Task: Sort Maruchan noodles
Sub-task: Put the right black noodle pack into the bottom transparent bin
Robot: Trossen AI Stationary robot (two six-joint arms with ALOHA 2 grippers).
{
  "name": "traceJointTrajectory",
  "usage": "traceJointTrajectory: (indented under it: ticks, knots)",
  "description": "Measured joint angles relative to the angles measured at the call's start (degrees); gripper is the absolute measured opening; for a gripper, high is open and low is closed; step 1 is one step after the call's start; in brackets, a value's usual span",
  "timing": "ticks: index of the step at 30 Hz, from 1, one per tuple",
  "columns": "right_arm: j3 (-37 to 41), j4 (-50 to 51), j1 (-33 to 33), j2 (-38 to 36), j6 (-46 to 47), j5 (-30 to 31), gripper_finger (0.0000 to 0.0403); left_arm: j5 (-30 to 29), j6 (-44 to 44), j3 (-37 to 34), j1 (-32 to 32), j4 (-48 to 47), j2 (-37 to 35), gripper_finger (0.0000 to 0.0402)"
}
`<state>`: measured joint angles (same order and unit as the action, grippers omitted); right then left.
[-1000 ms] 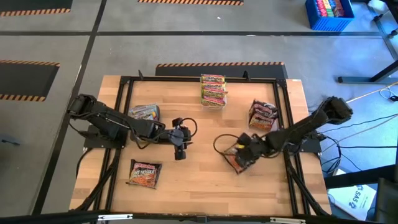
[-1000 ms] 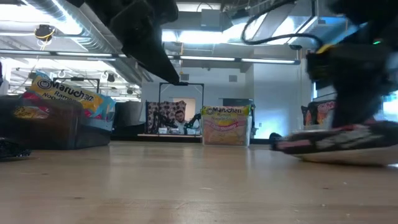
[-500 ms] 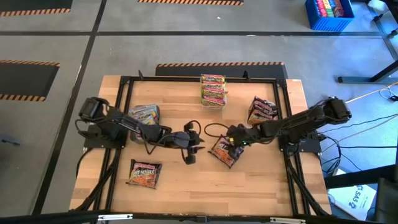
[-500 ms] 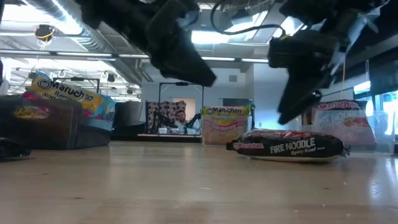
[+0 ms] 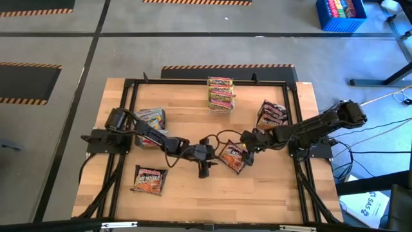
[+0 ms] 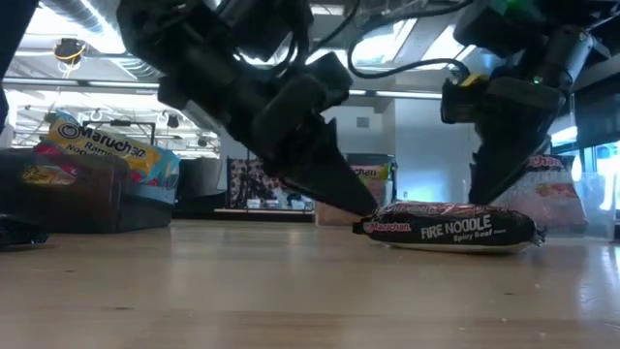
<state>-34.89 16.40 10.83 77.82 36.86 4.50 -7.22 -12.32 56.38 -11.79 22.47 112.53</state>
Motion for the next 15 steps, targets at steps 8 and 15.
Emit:
traceJointTrajectory:
  ticks: [8,15]
  knots:
    - [-0.03,-3.47,0.08,0.13,0.48,-4.67,0.0282,-11.73,-1.16,0.20,1.55,-20.58,-7.10,0.0128]
    - [-0.07,-3.64,0.00,0.13,-0.96,-4.19,0.0282,-13.16,-1.17,0.28,1.30,-24.87,-12.37,0.0127]
